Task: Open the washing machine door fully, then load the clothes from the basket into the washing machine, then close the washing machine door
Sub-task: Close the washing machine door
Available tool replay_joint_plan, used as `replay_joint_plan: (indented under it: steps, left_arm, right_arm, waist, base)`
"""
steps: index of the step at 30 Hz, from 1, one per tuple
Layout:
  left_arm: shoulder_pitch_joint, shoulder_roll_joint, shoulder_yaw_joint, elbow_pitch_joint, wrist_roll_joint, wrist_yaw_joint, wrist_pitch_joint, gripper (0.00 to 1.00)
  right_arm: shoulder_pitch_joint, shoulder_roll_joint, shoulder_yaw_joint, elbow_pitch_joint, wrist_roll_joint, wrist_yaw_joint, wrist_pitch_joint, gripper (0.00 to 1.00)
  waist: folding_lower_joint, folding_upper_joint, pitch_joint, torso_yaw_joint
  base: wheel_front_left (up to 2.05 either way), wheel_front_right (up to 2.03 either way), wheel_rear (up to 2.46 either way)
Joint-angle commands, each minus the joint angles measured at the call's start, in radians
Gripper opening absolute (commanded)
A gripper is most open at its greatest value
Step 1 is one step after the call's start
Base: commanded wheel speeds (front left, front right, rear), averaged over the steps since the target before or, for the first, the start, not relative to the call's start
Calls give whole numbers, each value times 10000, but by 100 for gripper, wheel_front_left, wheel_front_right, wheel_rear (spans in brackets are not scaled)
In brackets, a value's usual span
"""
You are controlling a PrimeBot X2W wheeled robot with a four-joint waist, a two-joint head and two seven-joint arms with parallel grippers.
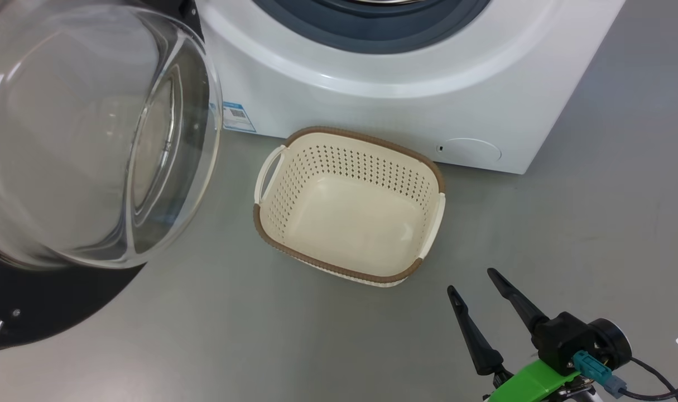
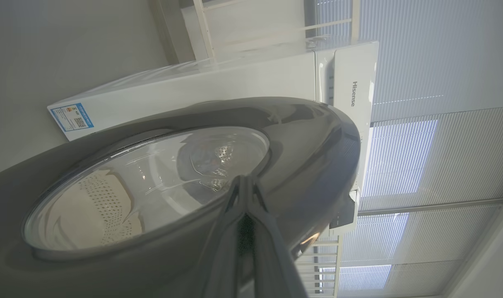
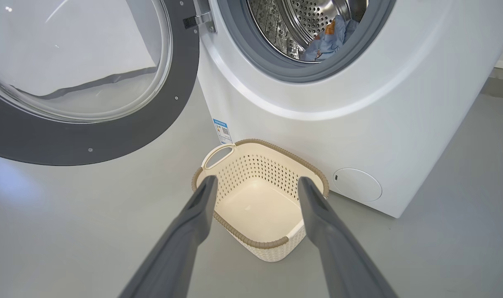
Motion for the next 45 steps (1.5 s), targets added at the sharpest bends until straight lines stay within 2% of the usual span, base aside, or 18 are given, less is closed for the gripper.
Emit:
replay_joint_plan:
  steps: [1,13,14,25,30,36,45]
  left_arm:
    - [478,457,301,-670,-195,157,371,0]
    - [1047,-257,221,-2386,-717,498,1093,0]
    - [1086,-459,143,-2723,-802,560,1161,0]
    - [782,-1280,-36,-3789,-1371,806,1256,0]
    - [634,-1704,-432,-4338,-1360,894,1232,0]
    - [331,-2277,-964,-4338,-1095,727,948,0]
    - [-204,-3159,-1635,-4037,-636,20,459,0]
  right_arm:
    - [-106,140,259,-117,228,90,-188,100]
    - [-79,223,236,110,371,90,-442,100]
    - [-114,243,262,169,396,90,-500,100]
    - [-243,318,277,476,542,90,-844,100]
    - [-291,334,276,668,630,90,-993,100]
    - [-441,339,401,905,893,90,-1201,100]
    - [-613,341,530,1158,1110,90,-1439,100]
  waist:
    - [0,0,-202,-110]
    - [0,0,-352,-509]
    - [0,0,-366,-630]
    - [0,0,-382,-1181]
    - [0,0,-409,-1293]
    - [0,0,-518,-1462]
    - [0,0,-445,-2057]
  base:
    - [0,0,0]
    - [0,0,0]
    - [0,0,0]
    - [0,0,0]
    - [0,0,0]
    - [0,0,0]
    - [0,0,0]
